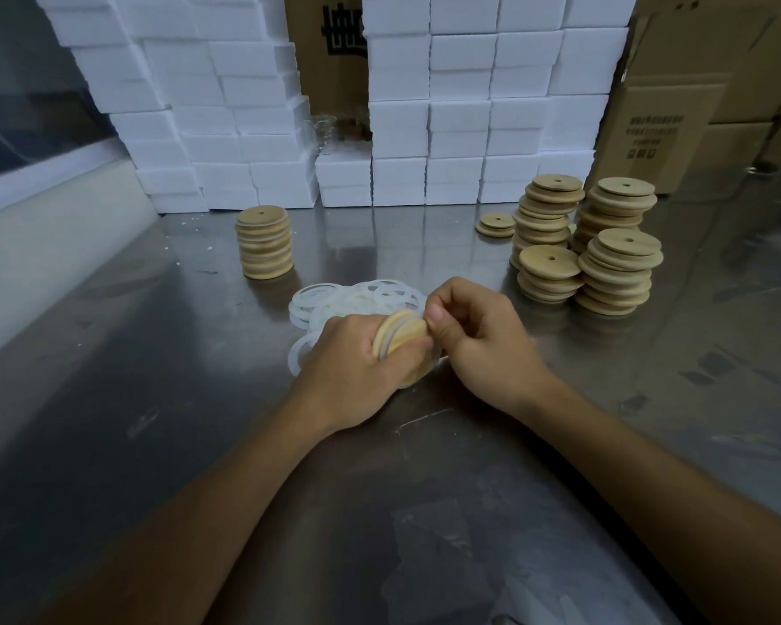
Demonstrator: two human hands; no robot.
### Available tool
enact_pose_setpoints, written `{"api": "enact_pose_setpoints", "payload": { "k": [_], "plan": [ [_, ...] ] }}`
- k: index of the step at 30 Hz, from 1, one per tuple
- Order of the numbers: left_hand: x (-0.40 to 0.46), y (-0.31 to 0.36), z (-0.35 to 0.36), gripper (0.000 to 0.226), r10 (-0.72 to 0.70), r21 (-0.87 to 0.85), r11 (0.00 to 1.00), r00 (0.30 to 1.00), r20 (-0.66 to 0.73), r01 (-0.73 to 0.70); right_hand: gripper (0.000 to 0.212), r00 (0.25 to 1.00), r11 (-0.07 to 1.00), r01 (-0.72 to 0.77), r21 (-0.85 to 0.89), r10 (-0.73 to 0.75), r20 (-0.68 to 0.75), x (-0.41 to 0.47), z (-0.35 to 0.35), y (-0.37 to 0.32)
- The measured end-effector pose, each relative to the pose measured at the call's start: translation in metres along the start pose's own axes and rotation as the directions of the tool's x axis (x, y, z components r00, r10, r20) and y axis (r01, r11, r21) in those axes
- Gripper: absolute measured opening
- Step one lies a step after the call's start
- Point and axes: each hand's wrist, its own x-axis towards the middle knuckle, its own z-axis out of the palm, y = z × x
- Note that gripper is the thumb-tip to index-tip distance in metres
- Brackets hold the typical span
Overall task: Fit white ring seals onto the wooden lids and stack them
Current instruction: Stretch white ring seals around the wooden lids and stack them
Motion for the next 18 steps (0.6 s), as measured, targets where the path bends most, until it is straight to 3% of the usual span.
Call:
{"api": "enact_pose_setpoints", "payload": {
  "k": [5, 12, 18],
  "plan": [
    [0.0002, 0.0022, 0.0009, 0.051, 0.007, -0.031, 1.0, 1.0, 0.023, -0.006, 0.017, 0.992, 0.982, -0.129, 0.139, 0.129, 0.009, 0.0045, -0.0051, -0.0043],
    [0.0022, -0.002, -0.0003, 0.016, -0.058, -0.186, 0.981, 0.998, 0.008, 0.059, 0.015, 0.992, 0.968, -0.114, 0.225, 0.122, -0.025, 0.0029, 0.0002, -0.0035],
    [0.0033, -0.004, 0.0012, 0.015, -0.035, -0.216, 0.976, 0.999, 0.003, 0.035, 0.027, 0.986, 0.929, -0.168, 0.329, 0.165, 0.038, 0.003, -0.0004, -0.0017]
  ]
}}
